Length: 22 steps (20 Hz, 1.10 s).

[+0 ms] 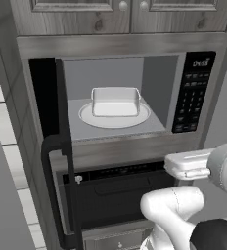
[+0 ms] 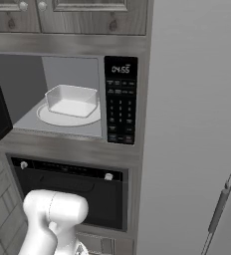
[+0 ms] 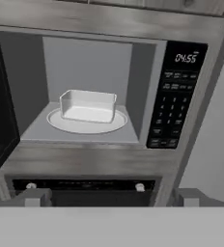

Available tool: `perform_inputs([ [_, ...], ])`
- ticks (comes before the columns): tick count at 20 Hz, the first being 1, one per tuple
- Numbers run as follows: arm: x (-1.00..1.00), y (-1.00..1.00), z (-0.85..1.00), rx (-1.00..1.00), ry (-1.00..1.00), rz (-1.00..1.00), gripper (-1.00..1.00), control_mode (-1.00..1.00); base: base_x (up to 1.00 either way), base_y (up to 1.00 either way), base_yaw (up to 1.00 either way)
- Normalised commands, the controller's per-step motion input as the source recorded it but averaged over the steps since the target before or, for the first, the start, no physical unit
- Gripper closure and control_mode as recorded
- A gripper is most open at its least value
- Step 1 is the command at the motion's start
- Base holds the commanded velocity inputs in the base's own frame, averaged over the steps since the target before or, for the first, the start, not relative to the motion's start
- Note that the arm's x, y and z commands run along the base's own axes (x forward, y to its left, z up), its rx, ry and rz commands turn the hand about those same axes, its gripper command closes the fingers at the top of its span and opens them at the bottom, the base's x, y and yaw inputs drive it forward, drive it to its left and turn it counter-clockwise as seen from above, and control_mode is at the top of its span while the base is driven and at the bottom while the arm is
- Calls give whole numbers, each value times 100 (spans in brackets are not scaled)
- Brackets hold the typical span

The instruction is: Close the microwave door.

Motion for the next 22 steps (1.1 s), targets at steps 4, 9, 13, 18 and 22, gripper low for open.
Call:
perform_inputs([
  [4, -100, 21, 0, -1, -37, 0, -100, -100, 0, 0, 0],
  [9, -100, 43, -5, -6, -27, 0, -100, -100, 0, 0, 0],
  [13, -92, 57, -4, -10, -18, -1, -100, -100, 0, 0, 0],
  [18, -20, 87, -33, -6, -3, -14, -100, -100, 0, 0, 0],
  [22, -1, 100, -48, -7, -6, -22, -100, -100, 0, 0, 0],
])
